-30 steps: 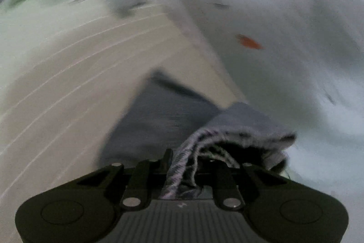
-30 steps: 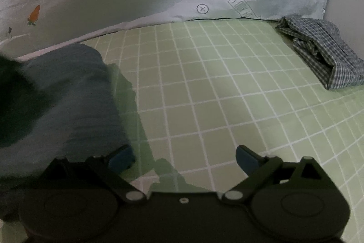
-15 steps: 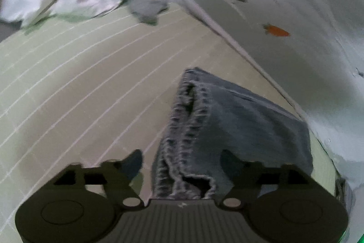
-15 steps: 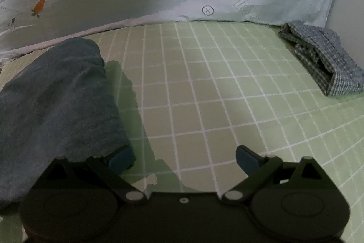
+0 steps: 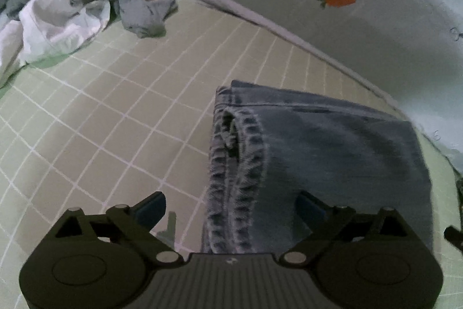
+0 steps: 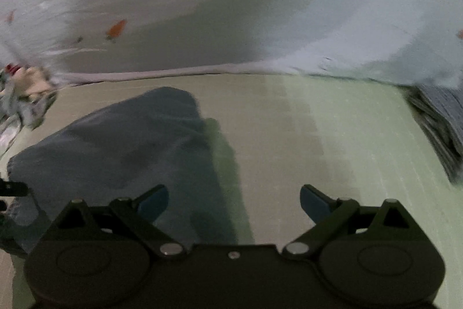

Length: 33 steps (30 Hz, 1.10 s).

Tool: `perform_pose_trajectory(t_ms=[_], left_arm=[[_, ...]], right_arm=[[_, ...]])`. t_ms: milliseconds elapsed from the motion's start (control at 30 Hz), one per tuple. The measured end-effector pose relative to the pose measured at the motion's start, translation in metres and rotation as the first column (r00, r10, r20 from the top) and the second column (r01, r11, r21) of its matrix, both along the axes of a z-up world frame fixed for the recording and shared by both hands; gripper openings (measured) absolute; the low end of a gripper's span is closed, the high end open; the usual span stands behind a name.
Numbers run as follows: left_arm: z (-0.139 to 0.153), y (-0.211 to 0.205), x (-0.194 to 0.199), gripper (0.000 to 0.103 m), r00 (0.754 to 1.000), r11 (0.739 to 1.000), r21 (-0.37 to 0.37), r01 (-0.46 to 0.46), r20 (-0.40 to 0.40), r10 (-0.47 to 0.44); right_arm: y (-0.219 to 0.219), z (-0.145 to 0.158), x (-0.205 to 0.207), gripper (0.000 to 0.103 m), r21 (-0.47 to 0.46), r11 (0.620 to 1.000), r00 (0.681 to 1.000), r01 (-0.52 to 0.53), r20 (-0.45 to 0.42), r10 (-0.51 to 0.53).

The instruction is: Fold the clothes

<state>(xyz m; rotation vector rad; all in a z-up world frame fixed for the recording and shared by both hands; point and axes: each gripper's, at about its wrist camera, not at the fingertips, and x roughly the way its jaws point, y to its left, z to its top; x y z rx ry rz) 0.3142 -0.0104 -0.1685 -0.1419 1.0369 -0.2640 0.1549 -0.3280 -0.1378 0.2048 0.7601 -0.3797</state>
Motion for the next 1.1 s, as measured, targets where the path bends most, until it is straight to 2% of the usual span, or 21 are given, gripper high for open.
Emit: perform_pose_trajectory(t_ms=[133,267,400,533,567,633,667,700,733,767,800,867,900,1000,1100], left_arm=[[-0.011,-0.004,0.015,0.097,0.998,0.998,0.033,0.059,0.007,-0.059],[-0.02,-0.007,0.029,0.099,0.993,0.993,-0.003,0.12,-0.004,-0.12],[-0.029,-0.01,0.041,0.102,0.987,0.986,-0.047,0.159,-0.013,-0.16],[-0.029,-0.019,0.045,0.102,0.979,0.978,-0.023,0.206,-0.008,-0.206],[-0.03,-0.022,0.046,0.102,0.977,0.977,-0.012,0.215,-0.012,-0.215],[-0.03,-0.026,0.047,0.102,0.975,0.975,-0.005,0.22,-0.019,-0.22],[-0.029,-0.028,0.047,0.097,0.976,0.976,-0.007,0.218,-0.022,-0.218],[-0.028,-0.029,0.045,0.091,0.975,0.975,-0.016,0.219,-0.02,-0.22],[-0.025,-0.029,0.044,0.078,0.974,0.974,-0.038,0.225,-0.019,-0.226],[-0.023,-0.029,0.043,0.073,0.976,0.975,-0.054,0.215,-0.02,-0.216],[-0.021,-0.031,0.04,0.057,0.977,0.976,-0.062,0.209,-0.019,-0.211],[-0.014,-0.036,0.032,0.036,0.975,0.974,-0.055,0.22,0.002,-0.221],[-0.009,-0.039,0.027,0.032,0.974,0.973,-0.048,0.226,0.017,-0.226],[0.004,-0.043,0.007,0.027,0.969,0.966,-0.078,0.247,0.051,-0.243],[0.019,-0.044,-0.017,0.026,0.963,0.955,-0.129,0.267,0.083,-0.258]], right_arm=[[-0.001,-0.008,0.033,0.095,0.011,0.995,0.995,-0.096,-0.038,0.096],[-0.016,-0.022,0.067,0.095,0.1,0.987,0.991,-0.123,-0.045,0.128],[-0.033,-0.037,0.099,0.094,0.234,0.966,0.992,-0.109,-0.04,0.122],[-0.043,-0.053,0.114,0.093,0.381,0.92,0.994,-0.088,-0.021,0.103],[-0.043,-0.057,0.114,0.092,0.409,0.908,0.995,-0.089,-0.012,0.103],[-0.043,-0.06,0.11,0.077,0.454,0.887,0.996,-0.085,0.013,0.09],[-0.043,-0.061,0.106,0.072,0.469,0.88,0.997,-0.081,0.027,0.077],[-0.04,-0.059,0.102,0.057,0.475,0.876,0.996,-0.087,0.043,0.076],[-0.038,-0.056,0.099,0.044,0.472,0.877,0.996,-0.09,0.051,0.075],[-0.033,-0.05,0.095,0.038,0.446,0.889,0.994,-0.106,0.057,0.09],[-0.029,-0.043,0.091,0.026,0.417,0.901,0.992,-0.123,0.064,0.107],[-0.02,-0.029,0.083,0.021,0.356,0.921,0.987,-0.158,0.074,0.141],[-0.015,-0.021,0.077,0.02,0.333,0.93,0.987,-0.158,0.078,0.139],[-0.002,0.001,0.054,0.019,0.276,0.95,0.987,-0.147,0.101,0.124],[0.006,0.021,0.017,0.019,0.274,0.956,0.986,-0.104,0.155,0.063]])
